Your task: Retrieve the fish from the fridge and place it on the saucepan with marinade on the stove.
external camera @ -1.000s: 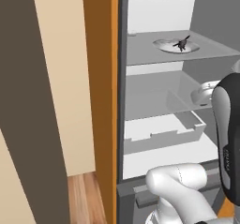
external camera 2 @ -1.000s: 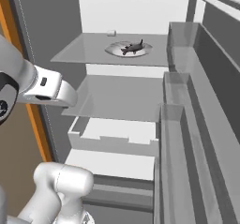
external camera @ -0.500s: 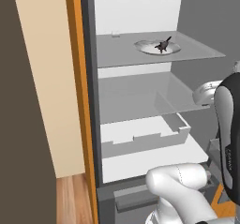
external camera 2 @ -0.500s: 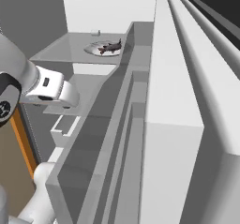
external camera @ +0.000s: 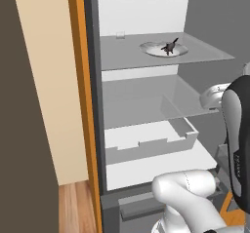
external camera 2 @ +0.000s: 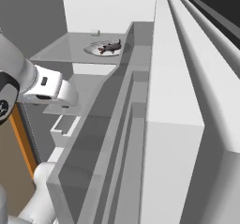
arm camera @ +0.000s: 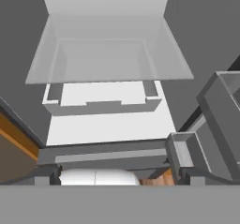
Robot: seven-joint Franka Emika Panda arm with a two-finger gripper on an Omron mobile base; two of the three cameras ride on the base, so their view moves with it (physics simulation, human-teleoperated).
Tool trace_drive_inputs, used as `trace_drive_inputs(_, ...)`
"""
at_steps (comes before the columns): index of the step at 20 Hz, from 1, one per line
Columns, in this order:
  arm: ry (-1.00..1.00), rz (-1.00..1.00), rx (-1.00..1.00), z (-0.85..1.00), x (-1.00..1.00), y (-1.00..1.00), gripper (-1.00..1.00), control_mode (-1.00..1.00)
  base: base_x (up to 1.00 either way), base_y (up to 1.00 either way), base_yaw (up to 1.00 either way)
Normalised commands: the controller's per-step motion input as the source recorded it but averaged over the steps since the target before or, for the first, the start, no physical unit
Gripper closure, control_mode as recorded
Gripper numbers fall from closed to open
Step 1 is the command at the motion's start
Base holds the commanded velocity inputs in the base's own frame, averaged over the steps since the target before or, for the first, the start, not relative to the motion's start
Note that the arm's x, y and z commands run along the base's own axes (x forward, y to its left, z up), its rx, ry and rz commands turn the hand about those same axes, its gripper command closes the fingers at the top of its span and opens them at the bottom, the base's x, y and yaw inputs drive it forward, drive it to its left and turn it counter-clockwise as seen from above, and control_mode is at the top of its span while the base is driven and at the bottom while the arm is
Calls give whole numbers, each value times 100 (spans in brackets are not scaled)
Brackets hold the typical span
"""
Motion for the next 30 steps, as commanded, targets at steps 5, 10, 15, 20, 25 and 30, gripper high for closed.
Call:
trace_drive_inputs(5, -5, 0, -1, 64, -4, 19, -100, -100, 0, 0, 0)
trace_drive_inputs(10, -7, 0, 0, 66, -1, 4, -100, -100, 0, 0, 0)
trace_drive_inputs(15, -6, 0, 0, 59, -3, 9, -100, -100, 0, 0, 0)
trace_drive_inputs(20, -11, 0, 0, 15, 0, 4, -100, -100, 0, 0, 0)
trace_drive_inputs(25, -18, 0, -1, -18, 6, 0, -100, -100, 0, 0, 0)
trace_drive_inputs(30, -14, 0, 0, -34, 29, 1, -100, -100, 0, 0, 0)
